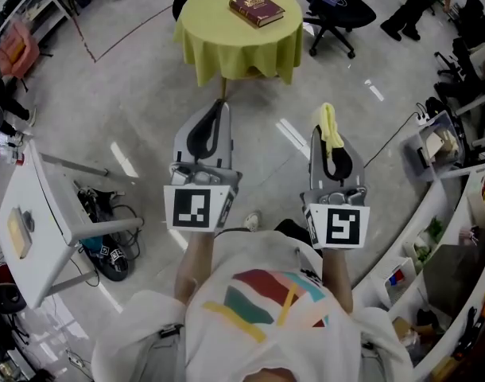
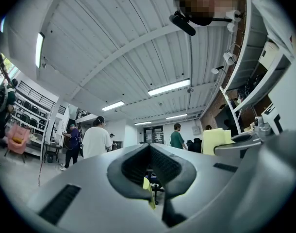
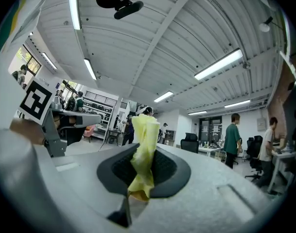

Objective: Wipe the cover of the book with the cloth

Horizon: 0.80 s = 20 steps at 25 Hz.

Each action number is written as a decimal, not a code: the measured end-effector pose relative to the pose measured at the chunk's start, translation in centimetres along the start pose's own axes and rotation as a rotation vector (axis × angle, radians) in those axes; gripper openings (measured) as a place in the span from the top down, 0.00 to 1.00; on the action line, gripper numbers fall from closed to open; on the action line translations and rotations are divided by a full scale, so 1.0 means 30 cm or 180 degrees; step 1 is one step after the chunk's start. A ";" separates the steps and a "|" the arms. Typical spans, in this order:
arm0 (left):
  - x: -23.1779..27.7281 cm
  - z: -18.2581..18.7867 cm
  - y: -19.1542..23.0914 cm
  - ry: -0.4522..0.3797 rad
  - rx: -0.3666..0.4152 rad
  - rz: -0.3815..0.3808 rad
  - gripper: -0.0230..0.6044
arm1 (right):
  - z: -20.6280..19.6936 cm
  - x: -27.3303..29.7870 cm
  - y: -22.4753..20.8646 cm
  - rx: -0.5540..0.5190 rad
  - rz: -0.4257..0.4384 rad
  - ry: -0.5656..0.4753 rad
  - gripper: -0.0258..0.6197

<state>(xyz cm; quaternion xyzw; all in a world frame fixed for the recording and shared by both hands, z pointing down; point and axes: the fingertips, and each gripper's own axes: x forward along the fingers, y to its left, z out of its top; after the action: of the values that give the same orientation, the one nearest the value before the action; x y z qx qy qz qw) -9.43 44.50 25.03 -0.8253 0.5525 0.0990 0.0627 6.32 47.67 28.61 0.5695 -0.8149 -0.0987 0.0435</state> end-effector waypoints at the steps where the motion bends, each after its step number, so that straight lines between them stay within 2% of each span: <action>1: 0.001 -0.004 0.020 0.0011 -0.0016 0.0006 0.94 | -0.005 0.005 0.003 0.0011 -0.0027 0.0020 0.91; 10: 0.101 -0.065 0.160 0.0078 0.0084 0.0135 0.94 | -0.027 0.095 -0.050 -0.0020 -0.0144 0.0039 0.91; 15: 0.174 -0.068 0.180 0.0081 0.0124 0.0164 0.94 | -0.029 0.187 -0.107 -0.0034 -0.0101 -0.0029 0.91; 20: 0.278 -0.155 0.210 0.0174 0.0059 0.0238 0.94 | -0.054 0.325 -0.153 -0.0105 0.0034 -0.0139 0.92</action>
<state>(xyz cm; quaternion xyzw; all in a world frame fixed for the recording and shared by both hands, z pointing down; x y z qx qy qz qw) -11.74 33.59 27.66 -0.8058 0.5853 0.0736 0.0515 7.45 36.82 28.83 0.5620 -0.8170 -0.1243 0.0357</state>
